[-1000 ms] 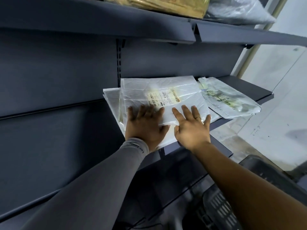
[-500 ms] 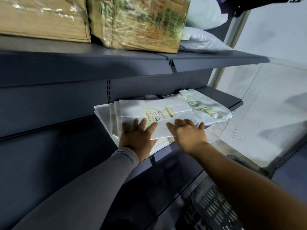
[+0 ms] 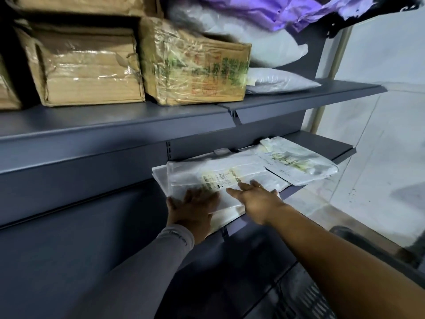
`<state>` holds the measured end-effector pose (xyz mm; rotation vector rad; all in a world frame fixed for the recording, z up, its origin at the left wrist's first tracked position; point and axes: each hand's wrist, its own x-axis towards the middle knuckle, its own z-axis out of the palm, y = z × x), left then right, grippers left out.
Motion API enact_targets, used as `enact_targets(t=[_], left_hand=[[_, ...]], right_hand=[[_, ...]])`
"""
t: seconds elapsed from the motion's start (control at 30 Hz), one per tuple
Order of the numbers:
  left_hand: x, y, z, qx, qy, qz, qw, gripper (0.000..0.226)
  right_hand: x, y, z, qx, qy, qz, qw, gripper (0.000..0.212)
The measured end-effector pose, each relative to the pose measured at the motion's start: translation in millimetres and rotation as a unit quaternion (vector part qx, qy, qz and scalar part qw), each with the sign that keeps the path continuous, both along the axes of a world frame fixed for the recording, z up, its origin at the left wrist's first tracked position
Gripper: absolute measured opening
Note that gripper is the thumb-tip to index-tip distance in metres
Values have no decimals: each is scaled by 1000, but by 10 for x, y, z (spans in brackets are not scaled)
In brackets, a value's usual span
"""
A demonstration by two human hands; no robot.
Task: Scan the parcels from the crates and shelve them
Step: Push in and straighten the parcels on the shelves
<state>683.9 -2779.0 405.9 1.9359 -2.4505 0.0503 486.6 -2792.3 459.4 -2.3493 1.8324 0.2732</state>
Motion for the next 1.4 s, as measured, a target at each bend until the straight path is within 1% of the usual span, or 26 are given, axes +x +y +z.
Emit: enact_targets(t=[0.1, 0.13, 0.33, 0.4, 0.5, 0.63, 0.8, 0.9, 0.93, 1.03, 1.07, 1.17, 1.27, 1.4], left_hand=[[-6, 9, 35, -24, 2, 11, 1000, 60], [-6, 5, 45, -20, 9, 14, 1000, 60], [-96, 72, 185, 40, 41, 38, 998, 71], [-144, 101, 258, 51, 57, 46, 996, 77], [-207, 148, 359, 66, 48, 43, 996, 93], [-318, 214, 430, 44, 44, 27, 998, 102], [-704, 292, 475, 26, 75, -13, 997, 104], [-1068, 374, 528, 16, 86, -52, 995, 90], [-1215, 403, 546, 9, 89, -64, 994, 89], [-1633, 449, 608, -31, 85, -95, 991, 95], [-1852, 459, 645, -35, 86, -111, 989, 96], [-2159, 489, 782, -31, 81, -137, 987, 101], [-2518, 520, 919, -63, 83, -180, 978, 103], [-2911, 525, 1216, -108, 98, -226, 963, 100]], right_hand=[[-38, 21, 11, 5, -15, 6, 1000, 91], [-53, 23, 6, 7, -18, 8, 1000, 92], [-143, 70, 45, 4, -40, 5, 999, 100], [-169, 91, 55, -18, -48, 1, 999, 102], [-216, 151, 74, -56, -51, -4, 997, 101], [-393, 250, 118, -108, -43, -19, 993, 96], [-816, 477, 230, -148, -8, -41, 988, 83], [-1168, 682, 332, -166, 11, -63, 984, 78], [-1303, 757, 370, -172, 20, -71, 982, 77], [-1671, 958, 450, -189, 37, -106, 976, 75], [-1859, 1063, 499, -196, 48, -123, 972, 74], [-2140, 1214, 566, -209, 67, -144, 965, 74], [-2474, 1380, 680, -227, 90, -176, 954, 71], [-2841, 1521, 909, -268, 90, -218, 934, 67]])
